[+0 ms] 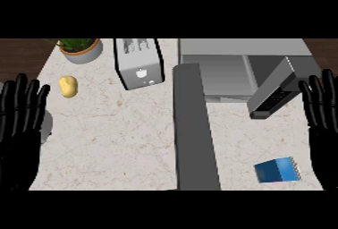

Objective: Pick up the milk, place it into the microwave and close the microwave

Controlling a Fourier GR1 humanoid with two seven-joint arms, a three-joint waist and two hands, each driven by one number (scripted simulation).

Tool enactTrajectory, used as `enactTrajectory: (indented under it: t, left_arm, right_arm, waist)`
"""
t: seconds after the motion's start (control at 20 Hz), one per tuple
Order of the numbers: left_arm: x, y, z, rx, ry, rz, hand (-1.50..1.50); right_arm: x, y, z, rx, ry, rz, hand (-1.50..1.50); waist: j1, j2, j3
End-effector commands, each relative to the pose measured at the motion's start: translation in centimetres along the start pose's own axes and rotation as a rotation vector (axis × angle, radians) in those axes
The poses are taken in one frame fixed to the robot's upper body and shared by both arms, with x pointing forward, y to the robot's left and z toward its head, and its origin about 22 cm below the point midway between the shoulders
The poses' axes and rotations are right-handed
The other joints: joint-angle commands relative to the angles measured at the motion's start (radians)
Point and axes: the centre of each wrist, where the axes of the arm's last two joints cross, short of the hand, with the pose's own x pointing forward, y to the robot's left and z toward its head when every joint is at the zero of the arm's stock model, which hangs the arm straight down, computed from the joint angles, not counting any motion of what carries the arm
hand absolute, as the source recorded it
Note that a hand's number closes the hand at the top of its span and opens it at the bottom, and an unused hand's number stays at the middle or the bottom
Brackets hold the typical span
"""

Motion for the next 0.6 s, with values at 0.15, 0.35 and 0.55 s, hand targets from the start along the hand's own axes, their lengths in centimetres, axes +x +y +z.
enactTrajectory:
  t: [0.15, 0.35, 0.55]
  left_arm:
    - [-1.3, 1.1, 0.9, -0.029, -0.001, 0.009, -1.50]
    - [-2.8, -1.3, 1.9, 0.083, 0.157, 0.249, -1.50]
    - [-2.6, -1.0, 3.7, 0.083, 0.166, 0.267, -1.50]
  right_arm:
    - [4.9, -3.1, 5.0, 0.001, 0.017, 0.081, -1.50]
    - [5.5, -3.5, 7.8, 0.009, 0.168, -0.002, -1.50]
    - [6.5, -4.7, 11.2, 0.018, 0.192, 0.005, -1.50]
  waist:
    - [-0.014, 0.033, 0.007]
    - [-0.035, 0.030, 0.007]
    - [-0.020, 0.029, 0.008]
